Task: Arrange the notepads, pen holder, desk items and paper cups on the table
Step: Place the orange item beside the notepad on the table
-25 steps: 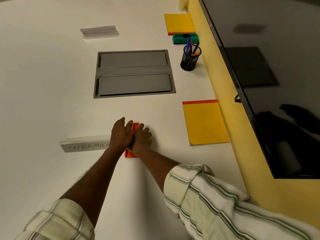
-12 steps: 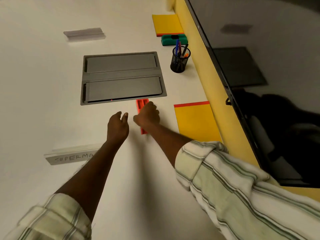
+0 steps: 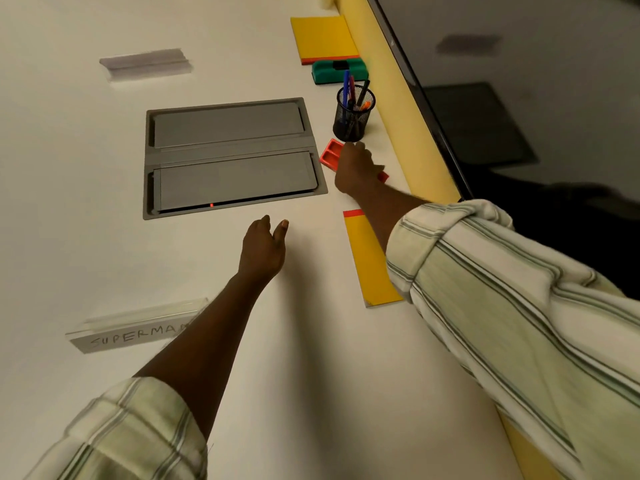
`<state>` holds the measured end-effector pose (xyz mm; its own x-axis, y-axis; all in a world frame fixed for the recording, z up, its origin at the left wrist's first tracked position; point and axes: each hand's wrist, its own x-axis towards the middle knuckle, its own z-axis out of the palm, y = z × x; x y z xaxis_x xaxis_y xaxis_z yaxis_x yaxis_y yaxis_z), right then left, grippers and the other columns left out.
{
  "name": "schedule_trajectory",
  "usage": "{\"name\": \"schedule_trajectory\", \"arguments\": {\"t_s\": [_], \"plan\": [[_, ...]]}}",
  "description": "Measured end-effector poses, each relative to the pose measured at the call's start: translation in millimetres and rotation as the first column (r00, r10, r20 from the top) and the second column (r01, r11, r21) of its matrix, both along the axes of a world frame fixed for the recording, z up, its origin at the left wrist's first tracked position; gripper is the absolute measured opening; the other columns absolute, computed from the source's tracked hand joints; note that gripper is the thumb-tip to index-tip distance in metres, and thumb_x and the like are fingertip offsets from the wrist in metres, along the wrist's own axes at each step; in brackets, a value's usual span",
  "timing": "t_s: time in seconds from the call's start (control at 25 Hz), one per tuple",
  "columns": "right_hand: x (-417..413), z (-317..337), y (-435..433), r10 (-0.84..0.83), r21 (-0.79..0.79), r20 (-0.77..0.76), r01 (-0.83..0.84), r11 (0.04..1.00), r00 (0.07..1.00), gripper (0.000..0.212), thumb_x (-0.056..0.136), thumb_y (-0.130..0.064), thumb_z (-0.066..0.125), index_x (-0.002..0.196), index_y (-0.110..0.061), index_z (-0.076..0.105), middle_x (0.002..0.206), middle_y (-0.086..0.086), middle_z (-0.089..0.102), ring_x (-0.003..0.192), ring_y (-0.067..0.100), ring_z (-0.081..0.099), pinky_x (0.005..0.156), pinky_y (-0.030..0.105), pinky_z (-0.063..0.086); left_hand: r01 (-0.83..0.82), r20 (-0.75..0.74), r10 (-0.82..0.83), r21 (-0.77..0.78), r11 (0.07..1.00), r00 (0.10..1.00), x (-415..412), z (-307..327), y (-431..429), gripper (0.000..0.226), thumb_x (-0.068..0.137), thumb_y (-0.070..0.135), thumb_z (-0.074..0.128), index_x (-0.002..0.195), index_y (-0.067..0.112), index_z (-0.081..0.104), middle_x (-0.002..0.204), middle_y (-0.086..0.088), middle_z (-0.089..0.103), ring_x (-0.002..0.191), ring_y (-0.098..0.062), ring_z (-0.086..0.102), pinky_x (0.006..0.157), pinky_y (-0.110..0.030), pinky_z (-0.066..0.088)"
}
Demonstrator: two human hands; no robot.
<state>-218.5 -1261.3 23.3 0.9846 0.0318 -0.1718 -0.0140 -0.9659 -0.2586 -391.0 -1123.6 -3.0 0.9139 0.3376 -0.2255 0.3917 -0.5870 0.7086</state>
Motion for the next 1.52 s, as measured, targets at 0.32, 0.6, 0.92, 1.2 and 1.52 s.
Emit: {"name": "schedule_trajectory", "arguments": {"t_s": [0.32,0.6,0.92,1.2,1.52], "plan": [[20.3,-37.2,-31.7,0.034,-0.129,0.052,-0.027,0.991,0.998,0.072,0.077,-0.013,0.076,0.137,-0.009,0.035,0.138,0.015,0.040,0.134,0.033,0.033,0.103,0.058,0.038,0.059,-0.004,-0.059,-0.016,0.998,0.998,24.1,-14.8,-15.4,0.050,0.100,0.035,0.038,0.125,-0.007,0.047,0.126,-0.024,0.053,0.118,-0.034,0.047,0.095,-0.037,0.036],[35.5,-55.2,-53.6,0.071,-0.235,-0.036,-0.078,0.969,0.997,0.075,0.079,-0.014,0.074,0.140,-0.007,0.031,0.146,0.016,0.033,0.142,0.033,0.021,0.106,0.055,0.036,0.092,-0.036,-0.093,-0.029,0.995,0.995,30.2,-31.7,-23.6,0.044,0.100,0.033,0.038,0.113,-0.007,0.052,0.120,-0.027,0.055,0.109,-0.034,0.049,0.092,-0.038,0.035],[44.0,-72.5,-66.6,0.160,-0.290,-0.132,-0.192,0.938,0.978,0.069,0.083,-0.011,0.069,0.141,-0.006,0.030,0.147,0.016,0.034,0.142,0.033,0.020,0.108,0.056,0.033,0.106,-0.054,-0.109,-0.053,0.993,0.993,27.0,-46.2,-26.2,0.050,0.100,0.034,0.036,0.134,-0.002,0.042,0.128,-0.018,0.052,0.123,-0.032,0.043,0.097,-0.031,0.031],[43.6,-77.1,-69.6,0.160,-0.349,-0.126,-0.195,0.917,0.979,0.074,0.083,-0.018,0.069,0.143,-0.008,0.027,0.150,0.015,0.031,0.145,0.034,0.014,0.111,0.062,0.023,0.084,-0.065,-0.087,-0.038,0.996,0.994,14.2,-45.7,-16.7,0.049,0.100,0.033,0.036,0.133,-0.002,0.043,0.127,-0.018,0.053,0.122,-0.031,0.044,0.096,-0.031,0.032],[4.8,-57.6,-33.4,0.203,-0.280,0.149,-0.156,0.947,0.968,0.075,0.084,-0.011,0.065,0.146,-0.008,0.023,0.147,0.025,0.028,0.138,0.039,0.026,0.110,0.052,0.027,0.041,-0.055,-0.039,0.032,0.999,0.998,-15.0,-17.8,-7.6,0.053,0.100,0.034,0.037,0.139,-0.002,0.037,0.139,-0.018,0.046,0.130,-0.028,0.040,0.103,-0.031,0.029]]}}
